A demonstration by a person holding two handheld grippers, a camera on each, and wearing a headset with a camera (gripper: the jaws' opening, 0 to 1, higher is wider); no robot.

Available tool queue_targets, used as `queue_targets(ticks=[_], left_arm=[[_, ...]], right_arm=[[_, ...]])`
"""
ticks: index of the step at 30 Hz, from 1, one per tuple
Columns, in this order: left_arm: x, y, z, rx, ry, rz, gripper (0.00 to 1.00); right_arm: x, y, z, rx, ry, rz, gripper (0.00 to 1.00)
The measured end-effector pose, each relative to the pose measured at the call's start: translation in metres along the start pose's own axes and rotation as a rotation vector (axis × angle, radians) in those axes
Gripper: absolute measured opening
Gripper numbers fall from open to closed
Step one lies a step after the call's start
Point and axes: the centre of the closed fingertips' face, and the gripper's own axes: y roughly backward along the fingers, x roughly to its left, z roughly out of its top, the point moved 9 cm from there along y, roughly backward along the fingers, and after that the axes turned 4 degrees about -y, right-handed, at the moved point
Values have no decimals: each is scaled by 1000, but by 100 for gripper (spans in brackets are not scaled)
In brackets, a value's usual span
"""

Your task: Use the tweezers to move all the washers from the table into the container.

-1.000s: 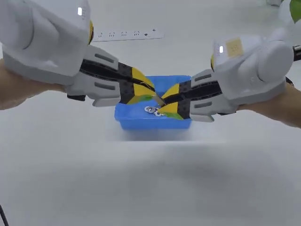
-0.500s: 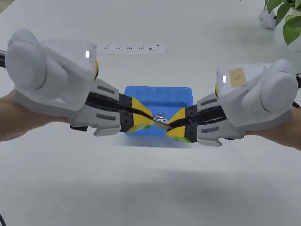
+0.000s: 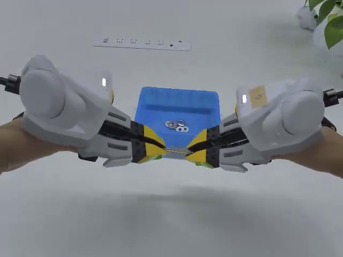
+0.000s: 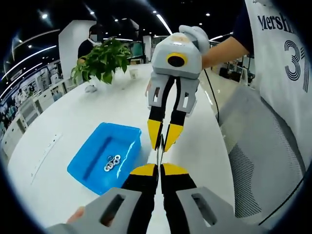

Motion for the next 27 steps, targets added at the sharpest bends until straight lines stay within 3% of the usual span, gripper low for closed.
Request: queue_targets(ticks=[6,11,17,27], left_arm=[[0,-18,-14,16,19,-19,7],[2,-32,-25,65,27,-34,7],[3,-36,-35,76,54,-46,7],[0,-49,-49,136,60,-64,7]], right_arm=[[0,-10,-17,50,-45,-7,8],[-1,-25,-29,110,-82,-23,8],[0,-31,-33,136,-106,-24,8],[6,-39,-39,183,-107,-16,9]])
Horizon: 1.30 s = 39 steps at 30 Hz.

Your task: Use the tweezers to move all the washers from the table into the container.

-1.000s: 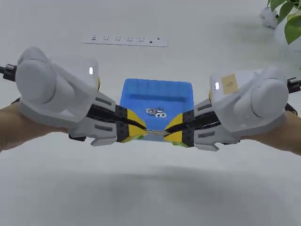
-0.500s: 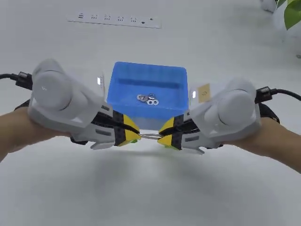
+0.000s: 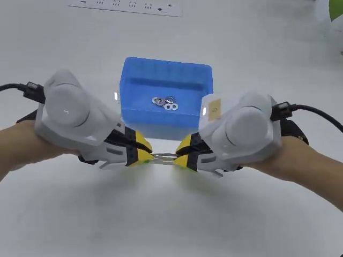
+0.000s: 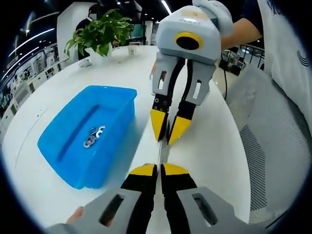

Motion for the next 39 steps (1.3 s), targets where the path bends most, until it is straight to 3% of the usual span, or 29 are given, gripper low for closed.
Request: queue_targets(ticks=[3,8,9,11,16,17,19,20,23,27,28,31,33,36,38,39], left_arm=[[-1,-1,-2,16,-3,1,7],[-1,0,-5,9,25,15,8],[0,0,-5,2,34,18,8],[-1,1,-6,-10,106,24,9],[-1,6,-9,-9,121,37,18],[-2,9,-9,-7,121,53,18],[-3,14,-8,-28,138,70,20],[-3,18,-6,-54,143,86,21],[-6,26,-4,-83,162,109,25],[-12,43,2,-149,176,167,30],[-15,50,5,-170,189,180,35],[-18,72,5,-168,199,238,55],[-21,89,5,-163,190,264,60],[-27,107,13,-178,197,294,67],[-33,113,22,-223,204,297,74],[-38,115,28,-269,229,275,80]], right_arm=[[1,-1,-1,-1,16,0,9],[1,0,-1,-10,9,3,10],[2,0,-1,-10,14,3,11],[2,0,-1,-9,18,2,11],[3,1,-4,-37,-7,-10,12],[4,1,-4,-37,-4,-16,14],[1,5,-4,-32,48,-79,21],[3,8,-3,-49,56,-79,21],[4,19,2,-109,5,-98,21],[4,48,4,-194,-79,-133,23],[3,59,4,-247,-108,-156,24],[3,89,0,-363,-201,-184,31],[5,105,-5,-416,-291,-180,40],[9,121,-13,-436,-327,-186,51],[16,125,-16,-424,-342,-181,57],[20,126,-16,-414,-329,-180,62]])
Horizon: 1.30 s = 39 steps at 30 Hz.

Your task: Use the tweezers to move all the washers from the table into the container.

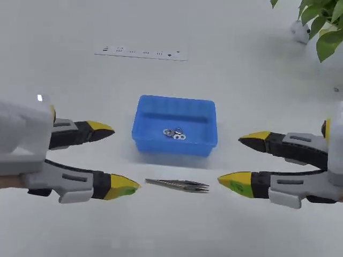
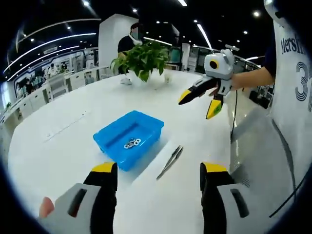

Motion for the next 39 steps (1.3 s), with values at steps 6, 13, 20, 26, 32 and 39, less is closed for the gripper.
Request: queue_targets(ticks=[6,13,20,26,32,39], left_arm=[[-7,10,8,-23,2,24,99],[-14,18,25,-55,-28,35,100],[-13,33,32,-36,-87,52,100],[-22,35,36,-122,-34,51,100],[-26,33,23,-45,-59,37,100],[-32,34,14,-21,-37,25,100]], right_arm=[[19,0,3,94,206,13,86],[37,-6,15,111,261,29,100],[39,2,20,125,287,5,100],[39,7,21,135,277,-24,100],[41,12,21,153,284,-17,100],[35,20,15,183,272,-34,100]])
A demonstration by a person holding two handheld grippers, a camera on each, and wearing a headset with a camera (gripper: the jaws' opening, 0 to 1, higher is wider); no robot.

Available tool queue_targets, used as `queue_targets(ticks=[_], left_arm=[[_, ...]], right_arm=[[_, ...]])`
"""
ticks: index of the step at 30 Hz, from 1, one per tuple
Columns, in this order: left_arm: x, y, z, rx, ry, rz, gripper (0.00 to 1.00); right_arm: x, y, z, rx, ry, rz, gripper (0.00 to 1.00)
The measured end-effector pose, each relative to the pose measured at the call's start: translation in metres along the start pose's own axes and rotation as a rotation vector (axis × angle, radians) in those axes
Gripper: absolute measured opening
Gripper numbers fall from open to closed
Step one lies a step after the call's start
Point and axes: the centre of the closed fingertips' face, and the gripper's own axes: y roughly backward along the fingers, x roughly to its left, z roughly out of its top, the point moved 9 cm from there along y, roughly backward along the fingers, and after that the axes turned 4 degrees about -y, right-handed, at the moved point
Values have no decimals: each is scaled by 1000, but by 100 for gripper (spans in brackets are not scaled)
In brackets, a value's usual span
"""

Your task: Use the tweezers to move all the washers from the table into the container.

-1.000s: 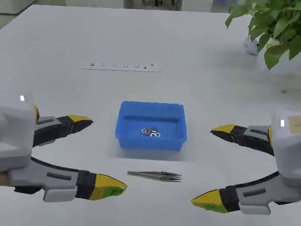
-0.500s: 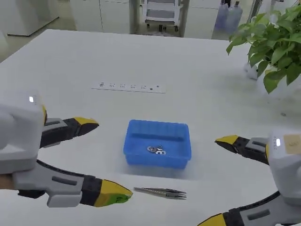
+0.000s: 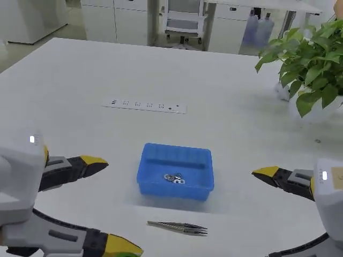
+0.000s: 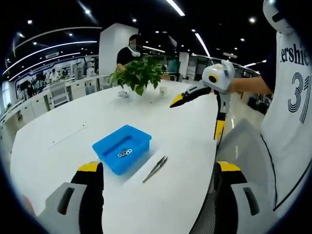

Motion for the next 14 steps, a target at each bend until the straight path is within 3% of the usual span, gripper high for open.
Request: queue_targets(ticks=[6,9,11,14], left_arm=[[-2,0,-3,19,-4,1,99],[-5,0,-6,64,-17,-2,99],[-7,2,-2,44,-47,9,99],[-7,3,3,14,-33,17,99]], right_arm=[[1,0,-2,15,-2,6,100],[2,0,-3,20,-2,6,100],[3,1,-4,17,-12,5,100],[2,3,-8,17,-30,-1,99]])
